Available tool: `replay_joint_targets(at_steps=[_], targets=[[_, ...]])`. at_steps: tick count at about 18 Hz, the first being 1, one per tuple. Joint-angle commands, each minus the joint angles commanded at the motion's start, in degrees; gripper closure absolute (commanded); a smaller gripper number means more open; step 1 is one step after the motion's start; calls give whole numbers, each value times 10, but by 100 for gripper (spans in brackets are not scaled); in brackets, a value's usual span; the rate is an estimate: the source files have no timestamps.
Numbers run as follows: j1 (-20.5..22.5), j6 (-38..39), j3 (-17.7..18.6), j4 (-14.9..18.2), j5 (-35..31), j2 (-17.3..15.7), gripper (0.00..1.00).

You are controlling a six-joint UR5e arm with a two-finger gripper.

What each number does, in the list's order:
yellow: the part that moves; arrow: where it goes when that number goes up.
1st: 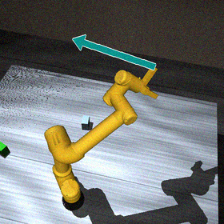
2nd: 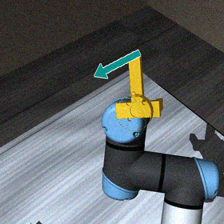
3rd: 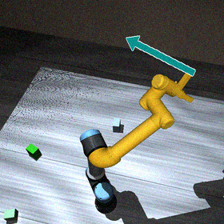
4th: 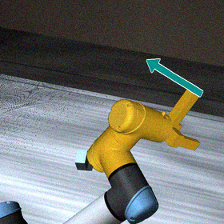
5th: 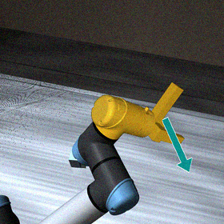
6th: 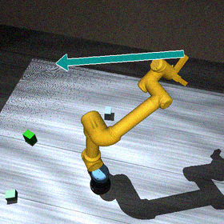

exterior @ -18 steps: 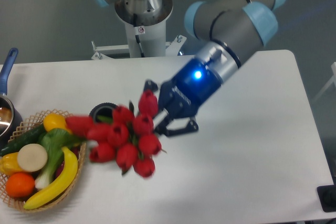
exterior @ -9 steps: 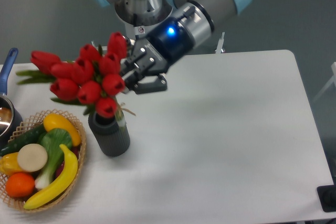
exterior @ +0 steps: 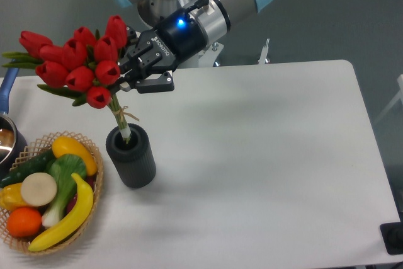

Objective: Insert the flowers into the vase
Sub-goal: 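Lower the tulip stems down into the black vase opening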

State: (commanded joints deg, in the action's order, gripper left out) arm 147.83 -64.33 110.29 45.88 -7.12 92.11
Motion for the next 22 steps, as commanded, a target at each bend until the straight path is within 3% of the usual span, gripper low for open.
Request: replay_joint_targets(at_steps=[22], targets=[[0, -101, 83, -2, -4, 1, 85]])
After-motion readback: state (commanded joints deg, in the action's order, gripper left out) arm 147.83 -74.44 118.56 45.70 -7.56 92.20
